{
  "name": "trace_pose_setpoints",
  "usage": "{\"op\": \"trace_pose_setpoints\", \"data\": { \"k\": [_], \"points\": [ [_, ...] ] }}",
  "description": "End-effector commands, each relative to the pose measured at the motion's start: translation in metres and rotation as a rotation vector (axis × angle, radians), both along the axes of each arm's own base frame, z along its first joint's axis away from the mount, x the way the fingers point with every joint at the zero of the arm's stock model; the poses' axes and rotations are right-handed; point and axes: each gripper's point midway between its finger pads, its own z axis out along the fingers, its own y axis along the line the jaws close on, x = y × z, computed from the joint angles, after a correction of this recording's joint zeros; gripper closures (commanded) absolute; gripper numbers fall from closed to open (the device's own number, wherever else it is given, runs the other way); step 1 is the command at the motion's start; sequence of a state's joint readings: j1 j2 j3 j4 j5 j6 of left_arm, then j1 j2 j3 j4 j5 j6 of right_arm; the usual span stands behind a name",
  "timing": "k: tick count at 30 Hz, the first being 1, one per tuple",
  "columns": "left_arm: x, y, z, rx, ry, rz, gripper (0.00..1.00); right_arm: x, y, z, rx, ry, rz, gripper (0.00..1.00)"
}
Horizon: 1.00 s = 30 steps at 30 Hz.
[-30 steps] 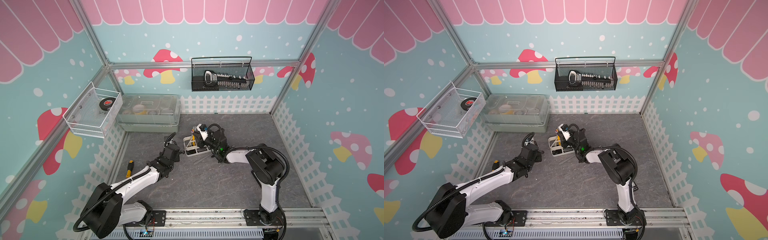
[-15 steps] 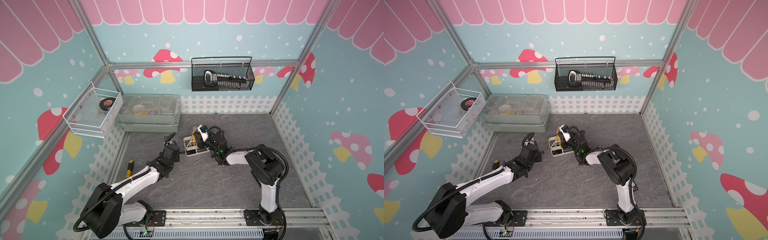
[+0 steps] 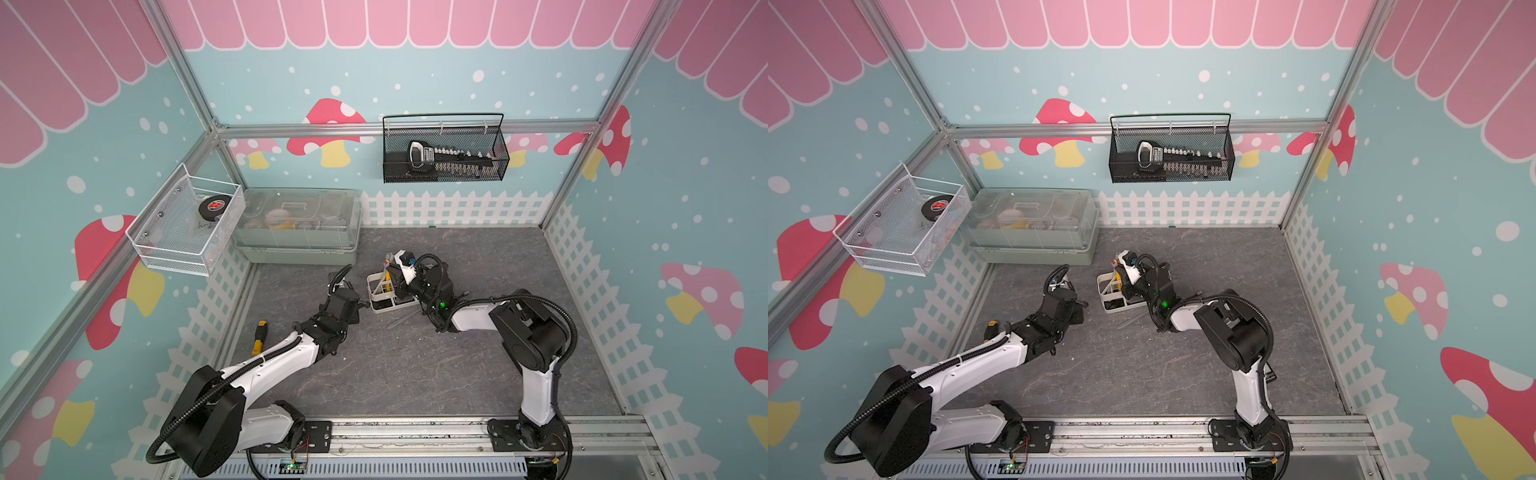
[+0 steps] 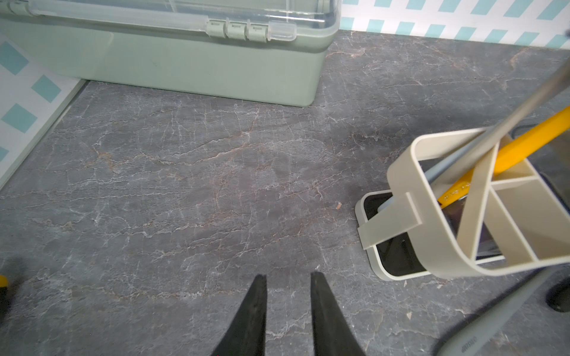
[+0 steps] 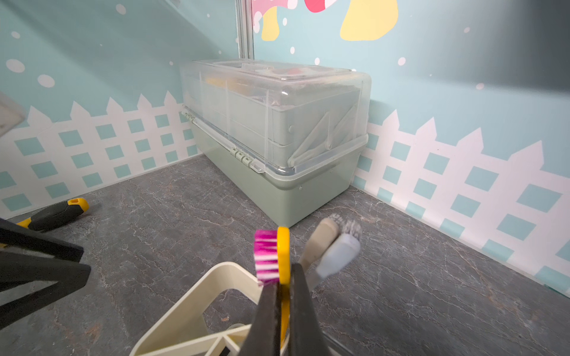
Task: Place the toothbrush into the toothbrush holder
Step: Place the toothbrush in the toothbrush holder.
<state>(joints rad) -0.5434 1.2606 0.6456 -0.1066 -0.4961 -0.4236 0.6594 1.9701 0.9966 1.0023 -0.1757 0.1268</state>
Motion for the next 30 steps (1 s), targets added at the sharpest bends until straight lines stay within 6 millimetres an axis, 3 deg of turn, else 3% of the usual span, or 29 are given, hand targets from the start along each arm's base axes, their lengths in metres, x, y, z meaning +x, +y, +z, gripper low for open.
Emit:
{"op": "trace_pose_setpoints", "data": {
  "k": [1,7,13,17,21,25,30],
  "points": [
    [0.001,0.000,0.002,-0.034,-0.012,0.016,0.74,-0.008,-0.002,-0.024,-0.080,0.042,-0.010,0.96],
    [0.001,-0.001,0.003,-0.039,-0.013,0.011,0.73,-0.008,-0.004,-0.021,-0.078,0.046,-0.028,0.82],
    [0.001,-0.002,0.002,-0.042,-0.010,0.007,0.73,-0.010,-0.009,-0.008,-0.068,0.014,-0.047,0.82],
    [0.001,-0.002,0.002,-0.041,-0.010,0.007,0.73,-0.011,-0.013,-0.010,-0.072,0.010,-0.061,0.82],
    [0.002,-0.002,0.001,-0.041,-0.009,0.007,0.73,-0.017,-0.019,0.013,-0.050,-0.022,-0.071,0.82],
    [0.002,-0.003,0.001,-0.039,-0.007,0.002,0.73,-0.022,-0.036,0.029,-0.065,-0.025,-0.128,0.82],
    [0.001,-0.007,0.003,-0.047,-0.005,-0.021,0.73,-0.026,-0.076,0.026,-0.143,0.074,-0.292,0.88]
  ]
}}
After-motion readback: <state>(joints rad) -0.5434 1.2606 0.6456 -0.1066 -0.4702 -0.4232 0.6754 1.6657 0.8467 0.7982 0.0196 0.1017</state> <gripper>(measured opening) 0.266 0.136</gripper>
